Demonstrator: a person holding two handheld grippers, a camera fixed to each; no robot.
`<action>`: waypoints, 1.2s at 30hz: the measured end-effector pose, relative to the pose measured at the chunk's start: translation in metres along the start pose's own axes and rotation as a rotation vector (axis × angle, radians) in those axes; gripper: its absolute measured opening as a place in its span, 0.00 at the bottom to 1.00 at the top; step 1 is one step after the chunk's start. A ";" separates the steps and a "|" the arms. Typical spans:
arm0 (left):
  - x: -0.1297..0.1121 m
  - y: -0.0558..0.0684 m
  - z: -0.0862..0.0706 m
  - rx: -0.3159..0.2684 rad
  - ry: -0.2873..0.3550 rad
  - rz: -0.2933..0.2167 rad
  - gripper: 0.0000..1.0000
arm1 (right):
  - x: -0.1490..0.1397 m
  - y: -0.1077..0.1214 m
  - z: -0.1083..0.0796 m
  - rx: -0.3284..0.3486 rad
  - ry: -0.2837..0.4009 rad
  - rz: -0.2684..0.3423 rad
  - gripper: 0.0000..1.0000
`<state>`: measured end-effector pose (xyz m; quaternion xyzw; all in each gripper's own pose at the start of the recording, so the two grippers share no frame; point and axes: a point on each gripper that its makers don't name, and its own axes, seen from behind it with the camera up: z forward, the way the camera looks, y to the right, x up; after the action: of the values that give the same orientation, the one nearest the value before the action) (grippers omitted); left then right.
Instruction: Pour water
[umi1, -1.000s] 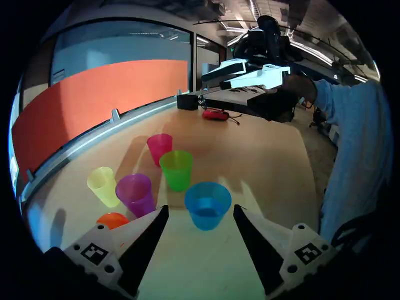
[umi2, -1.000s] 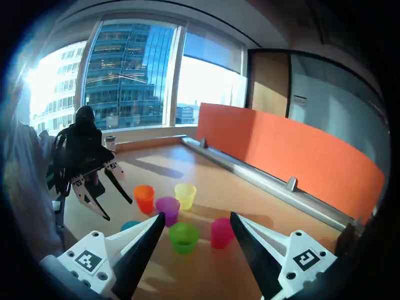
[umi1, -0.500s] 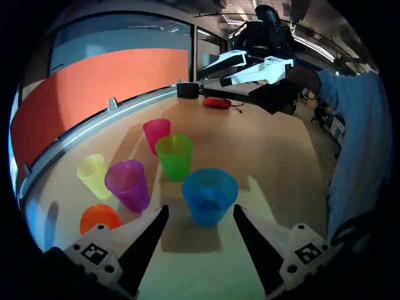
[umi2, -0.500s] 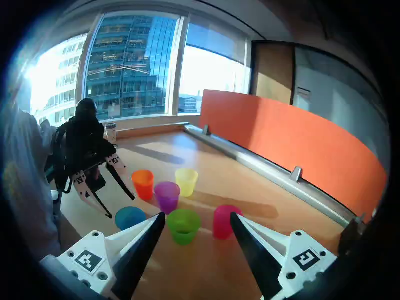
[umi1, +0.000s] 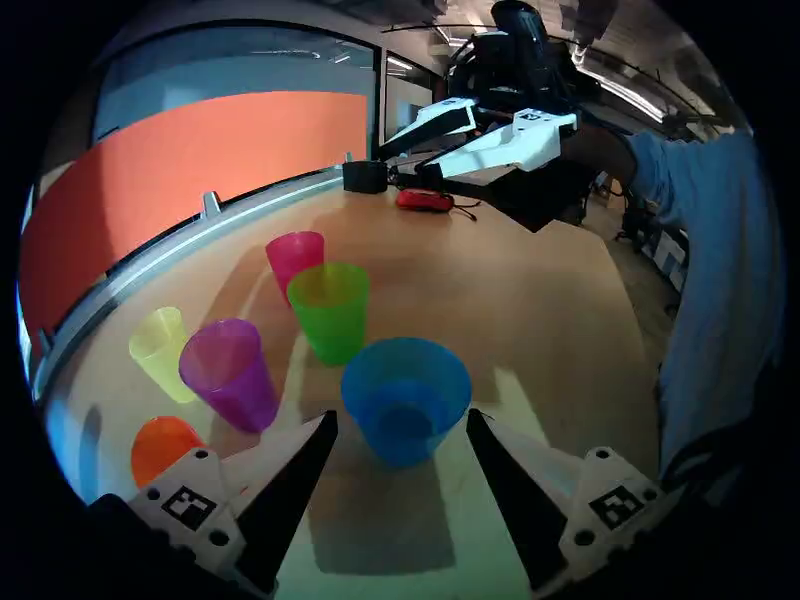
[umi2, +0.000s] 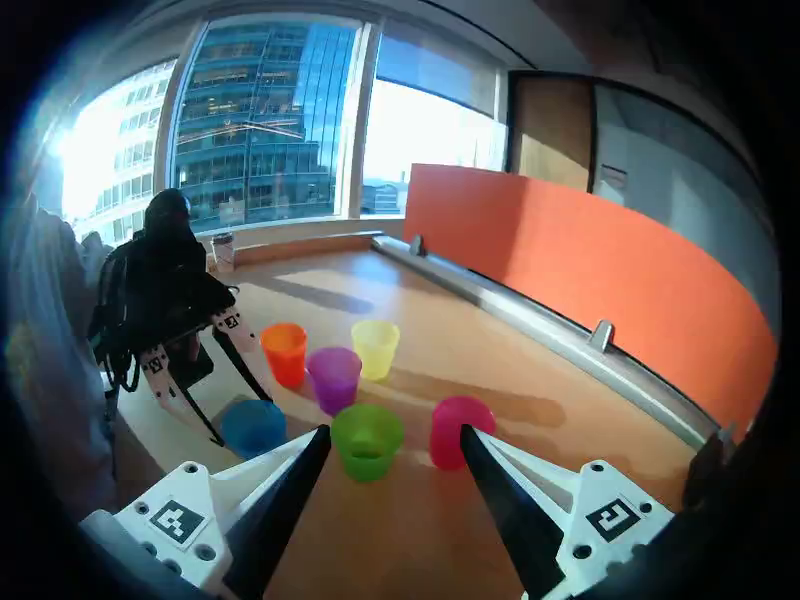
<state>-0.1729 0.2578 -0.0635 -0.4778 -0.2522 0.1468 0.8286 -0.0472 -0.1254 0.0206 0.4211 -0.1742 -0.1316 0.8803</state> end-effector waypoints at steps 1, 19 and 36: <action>0.001 0.000 0.002 -0.002 0.001 -0.001 0.96 | 0.000 0.000 0.001 0.001 -0.001 0.000 1.00; 0.008 0.001 0.022 -0.012 0.013 -0.002 0.94 | -0.005 0.003 0.013 0.011 -0.008 0.007 1.00; 0.008 0.001 0.021 -0.009 0.026 0.000 0.87 | -0.011 0.000 0.023 0.025 -0.022 -0.001 1.00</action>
<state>-0.1779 0.2773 -0.0529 -0.4835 -0.2420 0.1392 0.8296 -0.0666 -0.1370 0.0316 0.4305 -0.1854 -0.1345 0.8730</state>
